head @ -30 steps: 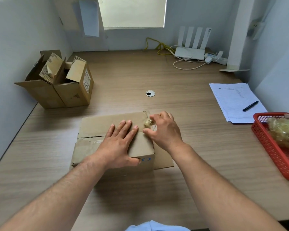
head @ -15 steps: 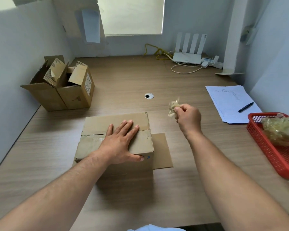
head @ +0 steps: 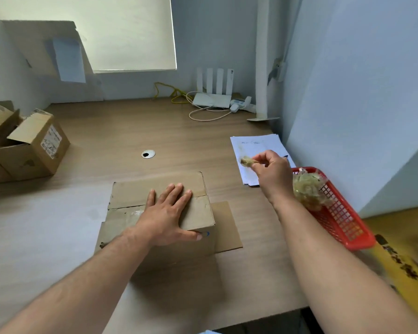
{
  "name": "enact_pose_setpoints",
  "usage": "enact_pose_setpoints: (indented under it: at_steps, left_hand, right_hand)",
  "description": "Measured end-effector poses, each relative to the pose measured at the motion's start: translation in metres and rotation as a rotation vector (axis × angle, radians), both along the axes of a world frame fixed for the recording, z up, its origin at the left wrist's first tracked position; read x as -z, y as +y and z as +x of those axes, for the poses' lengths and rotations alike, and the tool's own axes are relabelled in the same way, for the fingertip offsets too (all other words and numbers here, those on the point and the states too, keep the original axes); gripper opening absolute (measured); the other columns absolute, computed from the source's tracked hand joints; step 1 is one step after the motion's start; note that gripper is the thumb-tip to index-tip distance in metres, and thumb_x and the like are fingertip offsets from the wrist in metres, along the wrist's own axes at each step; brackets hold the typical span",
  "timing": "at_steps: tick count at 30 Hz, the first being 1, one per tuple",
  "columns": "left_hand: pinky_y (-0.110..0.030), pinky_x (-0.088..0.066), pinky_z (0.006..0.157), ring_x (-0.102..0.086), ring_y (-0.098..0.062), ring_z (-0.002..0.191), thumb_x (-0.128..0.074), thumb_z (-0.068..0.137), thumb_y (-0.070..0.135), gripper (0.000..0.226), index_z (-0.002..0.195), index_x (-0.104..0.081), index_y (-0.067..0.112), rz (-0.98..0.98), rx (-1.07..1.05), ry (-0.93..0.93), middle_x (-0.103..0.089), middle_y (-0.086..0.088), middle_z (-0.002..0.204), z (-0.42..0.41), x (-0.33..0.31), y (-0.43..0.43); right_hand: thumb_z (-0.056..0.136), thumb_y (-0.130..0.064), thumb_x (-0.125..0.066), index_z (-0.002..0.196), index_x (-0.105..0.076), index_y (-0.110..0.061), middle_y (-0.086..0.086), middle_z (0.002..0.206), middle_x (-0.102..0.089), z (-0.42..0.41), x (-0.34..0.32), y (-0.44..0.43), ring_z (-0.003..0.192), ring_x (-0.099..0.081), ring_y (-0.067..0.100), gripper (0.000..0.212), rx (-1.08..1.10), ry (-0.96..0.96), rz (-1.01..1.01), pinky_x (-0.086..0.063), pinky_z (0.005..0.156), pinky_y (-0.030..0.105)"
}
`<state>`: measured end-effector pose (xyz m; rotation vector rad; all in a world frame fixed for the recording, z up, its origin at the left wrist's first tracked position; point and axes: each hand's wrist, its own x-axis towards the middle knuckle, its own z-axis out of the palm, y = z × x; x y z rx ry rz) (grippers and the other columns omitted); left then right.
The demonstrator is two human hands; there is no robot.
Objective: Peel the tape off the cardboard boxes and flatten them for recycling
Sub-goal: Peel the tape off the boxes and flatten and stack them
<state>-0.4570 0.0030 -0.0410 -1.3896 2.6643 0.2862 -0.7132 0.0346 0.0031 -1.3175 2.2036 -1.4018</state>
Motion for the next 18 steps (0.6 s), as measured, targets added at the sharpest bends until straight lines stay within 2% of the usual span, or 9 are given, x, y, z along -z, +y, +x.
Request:
enact_pose_setpoints:
  at_steps: [2,4,7,9,11,15,18]
  left_hand:
    - [-0.049,0.012,0.118,0.019,-0.012,0.146,-0.023,0.04,0.095,0.133,0.154,0.004,0.032,-0.009,-0.012,0.009,0.015,0.006,0.161,-0.019,0.0,0.003]
    - [-0.048,0.012,0.118,0.019,-0.011,0.146,-0.023,0.04,0.096,0.133,0.154,0.003,0.032,-0.012,-0.025,0.012,0.014,0.006,0.161,-0.033,0.0,0.005]
    - [-0.048,0.012,0.118,0.02,-0.01,0.146,-0.019,0.031,0.103,0.143,0.154,0.005,0.033,-0.016,-0.04,0.006,0.015,0.007,0.161,-0.043,0.001,0.007]
    - [-0.047,0.012,0.118,0.021,-0.009,0.145,-0.006,0.025,0.106,0.148,0.154,0.005,0.034,-0.02,-0.047,0.005,0.015,0.007,0.161,-0.046,0.0,0.007]
    - [-0.046,0.012,0.118,0.021,-0.008,0.145,-0.002,0.026,0.106,0.147,0.153,0.005,0.034,-0.024,-0.057,0.012,0.015,0.008,0.161,-0.046,0.0,0.007]
    - [-0.044,0.012,0.118,0.021,-0.007,0.145,-0.003,0.026,0.107,0.146,0.153,0.004,0.035,-0.019,-0.069,0.01,0.014,0.008,0.161,-0.049,-0.001,0.008]
    - [-0.043,0.012,0.118,0.022,-0.006,0.145,-0.017,0.031,0.105,0.143,0.153,0.004,0.035,-0.011,-0.074,0.003,0.014,0.008,0.161,-0.05,-0.002,0.008]
  right_hand:
    - [0.085,-0.017,-0.064,0.092,-0.067,-0.017,-0.011,0.075,-0.047,-0.039,0.001,0.01,0.103,-0.052,0.028,0.008,0.1,0.087,0.026,-0.042,0.077,0.03]
    - [0.088,-0.019,-0.061,0.099,-0.067,-0.015,-0.005,0.078,-0.044,-0.074,0.008,0.019,0.104,-0.051,0.03,0.013,0.196,0.153,0.08,-0.039,0.077,0.03]
    - [0.089,-0.021,-0.058,0.103,-0.065,-0.017,0.011,0.096,-0.053,-0.112,0.024,0.026,0.104,-0.051,0.035,0.016,0.302,0.158,0.183,-0.042,0.084,0.034]
    - [0.09,-0.02,-0.056,0.104,-0.065,-0.015,0.018,0.107,-0.056,-0.129,0.038,0.027,0.105,-0.051,0.036,0.017,0.31,0.189,0.26,-0.042,0.087,0.036]
    - [0.09,-0.02,-0.055,0.103,-0.065,-0.015,0.018,0.11,-0.057,-0.141,0.055,0.024,0.107,-0.05,0.036,0.017,0.287,0.234,0.323,-0.042,0.091,0.038]
    - [0.088,-0.021,-0.058,0.099,-0.069,-0.016,0.011,0.122,-0.048,-0.15,0.081,0.017,0.111,-0.047,0.032,0.016,0.222,0.295,0.429,-0.042,0.095,0.036]
    - [0.091,-0.023,-0.055,0.109,-0.069,-0.017,0.013,0.127,-0.043,-0.152,0.085,0.013,0.115,-0.044,0.032,0.024,0.186,0.39,0.501,-0.04,0.101,0.04]
